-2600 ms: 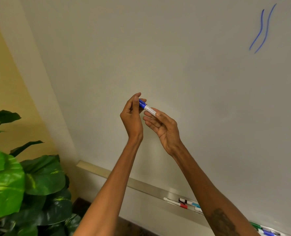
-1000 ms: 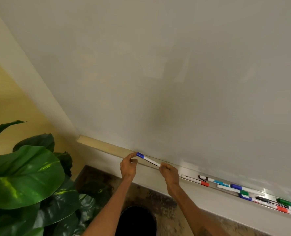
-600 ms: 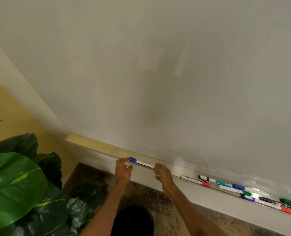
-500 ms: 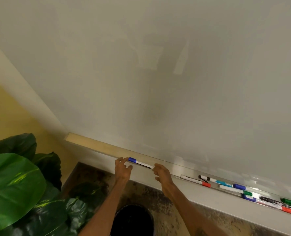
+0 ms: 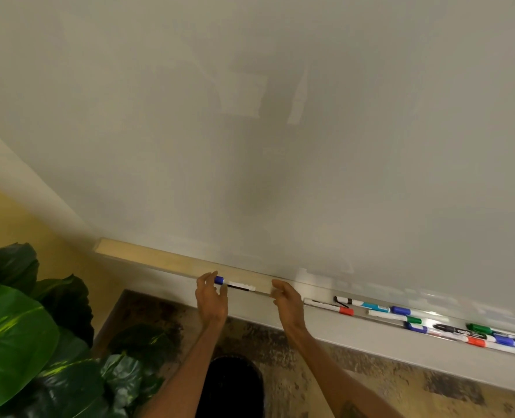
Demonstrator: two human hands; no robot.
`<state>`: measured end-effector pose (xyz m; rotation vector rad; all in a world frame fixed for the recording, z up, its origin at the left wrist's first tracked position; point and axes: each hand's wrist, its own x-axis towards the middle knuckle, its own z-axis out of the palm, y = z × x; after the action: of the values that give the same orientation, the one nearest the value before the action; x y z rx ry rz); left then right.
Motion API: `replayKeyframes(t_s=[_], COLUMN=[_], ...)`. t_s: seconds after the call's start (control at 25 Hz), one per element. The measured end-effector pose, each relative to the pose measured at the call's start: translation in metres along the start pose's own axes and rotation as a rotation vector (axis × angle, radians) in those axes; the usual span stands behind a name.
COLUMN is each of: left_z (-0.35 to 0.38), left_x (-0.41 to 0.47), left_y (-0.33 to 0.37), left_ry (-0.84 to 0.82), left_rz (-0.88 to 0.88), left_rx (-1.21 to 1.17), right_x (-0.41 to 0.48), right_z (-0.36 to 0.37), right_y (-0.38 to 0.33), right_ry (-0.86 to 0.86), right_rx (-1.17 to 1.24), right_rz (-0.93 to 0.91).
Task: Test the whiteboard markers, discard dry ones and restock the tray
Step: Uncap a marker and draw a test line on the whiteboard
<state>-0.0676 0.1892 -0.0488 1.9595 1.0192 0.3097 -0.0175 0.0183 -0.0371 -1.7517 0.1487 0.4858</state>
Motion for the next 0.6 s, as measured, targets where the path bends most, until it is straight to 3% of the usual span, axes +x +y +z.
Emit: replayKeyframes(t_s=[0.16,0.36,0.6], left_z=[0.025,0.075,0.126], left_x=[-0.038,-0.092,-0.130], left_y=[0.031,0.068,0.082], left_ry=[-0.070,-0.268,-0.435], left_rz=[0.091,0.133,-0.054], left_rx=[-0.021,-0.019,0.093], right_x=[-0.010,-0.026,-0.025], right_z=[-0.047,-0.119,-0.171], right_y=[0.007,0.016,0.032], right_ry=[0.185,0.464,0.265], right_rx=[-0.121,-0.195,-0.167], right_rz=[-0.068,0.029,0.145])
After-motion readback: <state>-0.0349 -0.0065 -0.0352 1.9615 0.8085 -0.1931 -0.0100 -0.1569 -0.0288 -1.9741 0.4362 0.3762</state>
